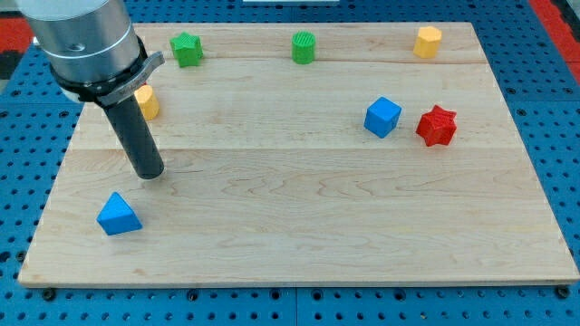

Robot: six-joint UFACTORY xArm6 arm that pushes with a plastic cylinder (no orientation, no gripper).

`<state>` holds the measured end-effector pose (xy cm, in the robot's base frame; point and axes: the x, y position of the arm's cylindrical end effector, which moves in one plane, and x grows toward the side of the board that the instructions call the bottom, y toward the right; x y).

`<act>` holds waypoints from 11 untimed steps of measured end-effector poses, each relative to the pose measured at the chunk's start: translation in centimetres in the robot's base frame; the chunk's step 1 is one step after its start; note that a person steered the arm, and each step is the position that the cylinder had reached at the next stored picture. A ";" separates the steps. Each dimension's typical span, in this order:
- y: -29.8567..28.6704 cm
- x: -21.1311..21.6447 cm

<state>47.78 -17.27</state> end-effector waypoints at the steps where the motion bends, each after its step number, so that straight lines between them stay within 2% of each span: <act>1: 0.0 -0.1; 2: 0.0 -0.1; 3: -8.6 -2.5; 4: -13.1 -5.6; 5: -4.7 -6.2; 6: 7.8 -6.3; 7: 16.8 -9.8; 8: 20.7 -13.0; 10: 27.0 -13.8; 11: 27.5 -13.9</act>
<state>33.85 10.21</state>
